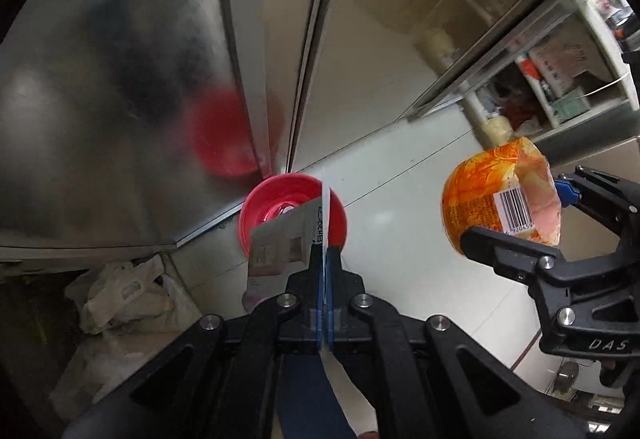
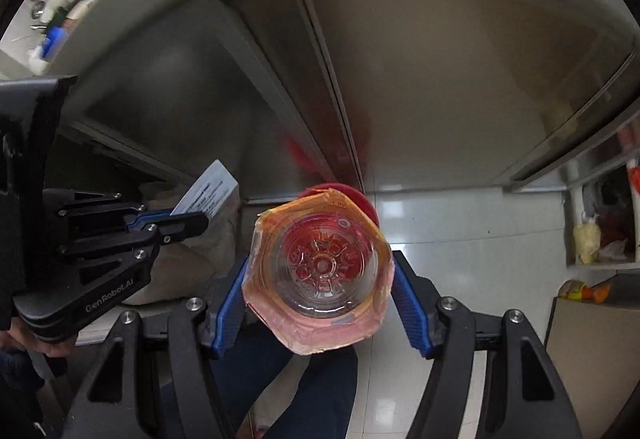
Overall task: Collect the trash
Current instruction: 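Carry the packet and cup down over the red bin with both grippers, then open the left gripper to drop the packet while the right opens to drop the cup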
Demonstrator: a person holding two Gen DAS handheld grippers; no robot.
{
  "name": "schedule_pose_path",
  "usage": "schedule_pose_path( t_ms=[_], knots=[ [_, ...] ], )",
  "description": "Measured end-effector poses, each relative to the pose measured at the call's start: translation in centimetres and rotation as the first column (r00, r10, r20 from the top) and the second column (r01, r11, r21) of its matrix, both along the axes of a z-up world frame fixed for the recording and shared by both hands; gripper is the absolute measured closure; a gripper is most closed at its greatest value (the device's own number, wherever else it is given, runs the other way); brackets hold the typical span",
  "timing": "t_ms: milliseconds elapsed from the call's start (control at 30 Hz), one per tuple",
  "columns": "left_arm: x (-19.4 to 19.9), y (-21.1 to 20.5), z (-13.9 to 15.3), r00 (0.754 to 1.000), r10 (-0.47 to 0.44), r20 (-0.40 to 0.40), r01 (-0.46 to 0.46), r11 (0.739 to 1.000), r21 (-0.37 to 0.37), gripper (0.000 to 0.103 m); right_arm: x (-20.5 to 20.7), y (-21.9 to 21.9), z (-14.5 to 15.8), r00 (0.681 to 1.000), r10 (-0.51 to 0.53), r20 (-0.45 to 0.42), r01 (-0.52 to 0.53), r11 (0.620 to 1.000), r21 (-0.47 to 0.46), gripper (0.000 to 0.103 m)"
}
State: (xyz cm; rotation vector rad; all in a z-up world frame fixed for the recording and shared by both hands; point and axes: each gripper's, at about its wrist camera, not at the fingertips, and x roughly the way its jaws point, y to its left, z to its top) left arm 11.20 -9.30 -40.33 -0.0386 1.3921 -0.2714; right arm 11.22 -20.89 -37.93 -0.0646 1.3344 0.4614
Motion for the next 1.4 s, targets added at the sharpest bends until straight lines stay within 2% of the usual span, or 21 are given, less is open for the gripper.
schedule_pose_path(
  t_ms=[167,300,400,567,633,667,800,1067,1167,1333,1367,1400],
  knots=[
    [1.3,-0.3,-5.0,1.0,0.011,-0.02,-0.011,1.0,0.008,0.103,1.1,0.0,-5.4,0.999,-0.035,-0.036,0.035,0.999,0.004,0.039],
    [2.1,-0.3,-7.3,0.999,0.006,-0.036,-0.005,1.0,0.017,0.103,1.7,0.2,-8.7,0.999,-0.022,-0.039,0.022,1.0,-0.009,0.039],
    [2.1,-0.7,-7.8,1.0,0.006,-0.023,-0.005,1.0,0.029,0.103,2.1,-0.1,-10.4,0.998,-0.032,-0.049,0.031,0.999,-0.014,0.039],
    [2.3,-1.3,-8.6,1.0,0.003,-0.031,-0.002,1.0,0.03,0.1,2.7,-1.0,-10.8,0.996,-0.058,-0.061,0.057,0.998,-0.016,0.039],
    [2.5,-1.6,-8.9,0.999,0.007,-0.032,-0.006,1.0,0.02,0.086,2.8,-1.2,-10.7,0.996,-0.056,-0.063,0.055,0.998,-0.015,0.039],
    [2.6,-1.7,-8.8,0.999,0.016,-0.032,-0.016,1.0,0.009,0.072,2.7,-1.4,-10.6,0.997,-0.054,-0.063,0.053,0.998,-0.018,0.039],
    [2.7,-1.9,-9.2,0.999,0.021,-0.037,-0.02,1.0,0.025,0.051,2.9,-1.1,-10.8,0.996,-0.052,-0.068,0.051,0.998,-0.019,0.039],
    [2.3,-1.2,-9.5,0.998,0.038,-0.045,-0.038,0.999,0.006,0.048,3.2,-1.0,-11.0,0.996,-0.05,-0.067,0.049,0.999,-0.016,0.039],
    [2.0,-0.3,-9.4,0.996,0.074,-0.047,-0.074,0.997,-0.017,0.048,3.2,-0.6,-11.0,0.998,-0.024,-0.06,0.023,1.0,-0.016,0.039],
    [1.1,1.8,-9.8,0.987,0.148,-0.06,-0.149,0.989,-0.013,0.048,2.8,0.5,-11.2,0.998,0.017,-0.067,-0.018,1.0,-0.012,0.039],
    [1.0,2.2,-9.9,0.985,0.16,-0.061,-0.161,0.987,-0.003,0.046,2.8,0.7,-11.2,0.997,0.026,-0.066,-0.027,1.0,-0.01,0.039],
    [0.7,2.7,-10.1,0.983,0.171,-0.062,-0.171,0.985,0.008,0.039,2.7,1.1,-11.4,0.997,0.04,-0.065,-0.041,0.999,-0.009,0.039]
  ],
)
